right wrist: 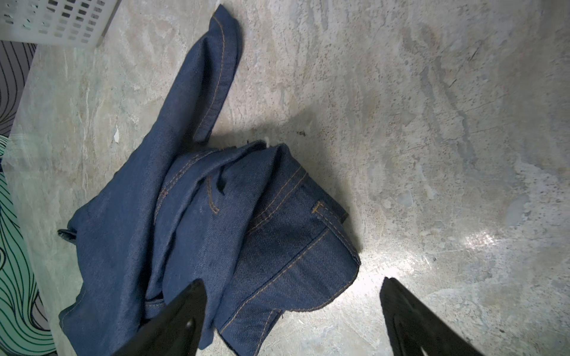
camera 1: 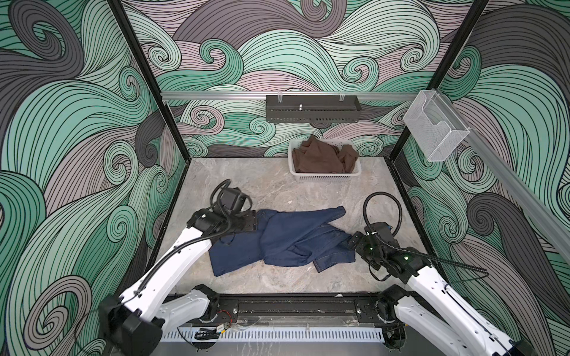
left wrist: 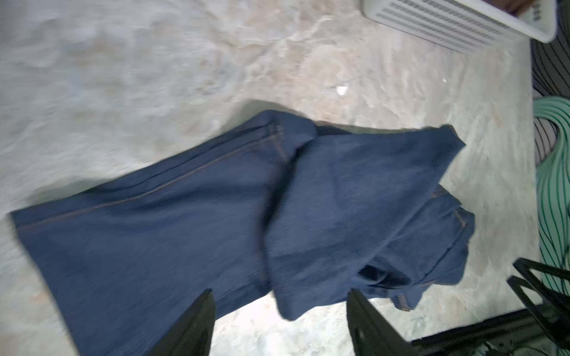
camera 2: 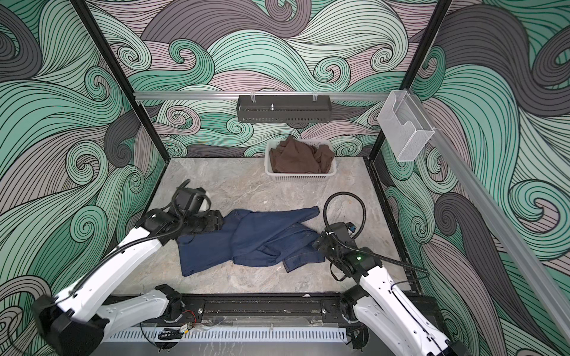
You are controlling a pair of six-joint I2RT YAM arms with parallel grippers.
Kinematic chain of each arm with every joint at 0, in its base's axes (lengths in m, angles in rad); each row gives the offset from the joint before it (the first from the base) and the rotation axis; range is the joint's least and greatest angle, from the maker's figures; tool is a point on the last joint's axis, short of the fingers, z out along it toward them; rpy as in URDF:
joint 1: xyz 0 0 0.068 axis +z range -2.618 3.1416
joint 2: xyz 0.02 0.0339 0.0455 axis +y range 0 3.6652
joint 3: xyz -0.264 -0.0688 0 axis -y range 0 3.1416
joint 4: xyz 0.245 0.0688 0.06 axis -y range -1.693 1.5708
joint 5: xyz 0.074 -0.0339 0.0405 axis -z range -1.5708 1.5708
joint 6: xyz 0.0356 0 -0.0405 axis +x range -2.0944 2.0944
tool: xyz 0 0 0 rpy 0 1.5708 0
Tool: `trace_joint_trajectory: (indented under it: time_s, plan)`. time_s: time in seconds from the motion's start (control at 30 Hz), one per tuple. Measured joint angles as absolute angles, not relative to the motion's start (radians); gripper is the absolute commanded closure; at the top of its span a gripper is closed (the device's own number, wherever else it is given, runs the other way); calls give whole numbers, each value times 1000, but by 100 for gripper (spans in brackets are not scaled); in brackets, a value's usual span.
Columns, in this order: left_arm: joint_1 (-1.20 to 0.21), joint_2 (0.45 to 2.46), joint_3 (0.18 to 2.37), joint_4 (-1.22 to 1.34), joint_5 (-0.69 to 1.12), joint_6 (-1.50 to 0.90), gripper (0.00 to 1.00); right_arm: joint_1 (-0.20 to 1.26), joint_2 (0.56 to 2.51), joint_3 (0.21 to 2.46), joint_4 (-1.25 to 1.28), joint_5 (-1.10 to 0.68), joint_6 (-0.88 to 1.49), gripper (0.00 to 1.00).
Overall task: Fold and stack the trousers
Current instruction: Flatten out the trousers at the center of the table.
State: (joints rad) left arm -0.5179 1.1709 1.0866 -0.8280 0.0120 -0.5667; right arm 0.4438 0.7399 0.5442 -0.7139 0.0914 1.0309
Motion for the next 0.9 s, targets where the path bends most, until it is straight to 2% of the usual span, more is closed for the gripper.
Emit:
trace_joint_trajectory:
  time_s: [0.3, 0.4, 0.7, 0.9]
  plan:
    - [-681, 1863, 1689, -883, 49, -454, 25, 337, 770, 572, -696, 35, 1050, 15]
    - [-723, 2028, 1835, -914, 67, -425, 24, 297, 777, 572, -694, 1, 1052, 15]
    - [-815, 2327, 2151, -991, 117, -357, 17, 218, 780, 572, -694, -91, 1046, 15]
    - [-846, 2446, 2285, -1002, 115, -325, 19, 191, 779, 572, -694, -132, 1028, 16]
